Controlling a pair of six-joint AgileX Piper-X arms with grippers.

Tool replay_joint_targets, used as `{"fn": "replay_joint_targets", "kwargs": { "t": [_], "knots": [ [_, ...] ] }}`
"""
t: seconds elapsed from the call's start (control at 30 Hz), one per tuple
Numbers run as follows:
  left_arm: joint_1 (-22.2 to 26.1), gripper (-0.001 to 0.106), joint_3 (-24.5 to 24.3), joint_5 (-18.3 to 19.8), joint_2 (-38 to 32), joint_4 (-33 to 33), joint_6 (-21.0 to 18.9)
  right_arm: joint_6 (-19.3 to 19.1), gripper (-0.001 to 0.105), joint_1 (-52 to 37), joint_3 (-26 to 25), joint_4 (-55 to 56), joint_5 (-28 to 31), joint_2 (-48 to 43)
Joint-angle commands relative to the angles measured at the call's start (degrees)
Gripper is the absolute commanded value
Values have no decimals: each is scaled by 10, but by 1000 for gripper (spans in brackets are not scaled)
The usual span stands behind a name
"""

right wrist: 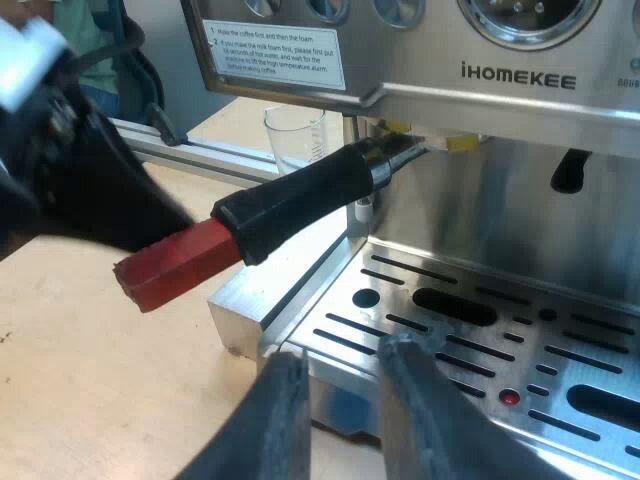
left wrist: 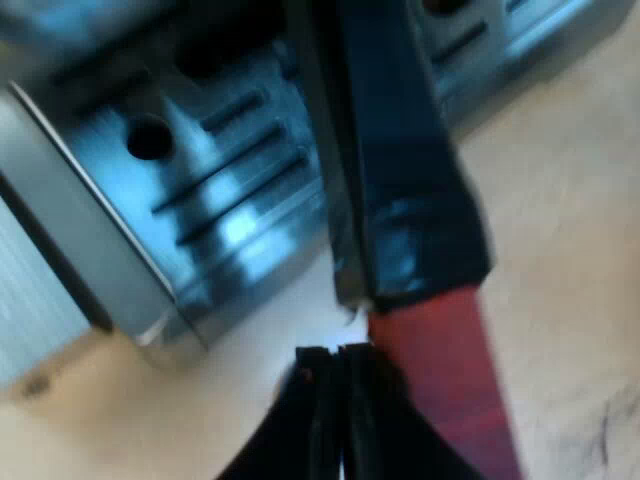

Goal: Put the handle in the coffee machine

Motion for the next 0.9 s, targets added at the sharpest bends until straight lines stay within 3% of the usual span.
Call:
{"fn": "replay_joint_targets", "kwargs": {
  "t": [0.03,0.4,0.43,0.77,0.9],
  "knots": [
    [-18,0,-5,67,-19,-7,-10,-2,21,0,-2,-1,-6,-2],
    [-18,0,17,69,-18,1,-10,-7,22,0,-14,0,-17,-2],
    [-18,0,22,69,-18,2,-10,-24,45,-1,-53,68,-38,-2],
    [-18,0,38,84,-28,7,-22,-24,48,-2,-124,205,-69,-2],
    [-26,0,38,92,-40,6,-28,-24,60,-2,-143,230,-82,-2]
  ]
}}
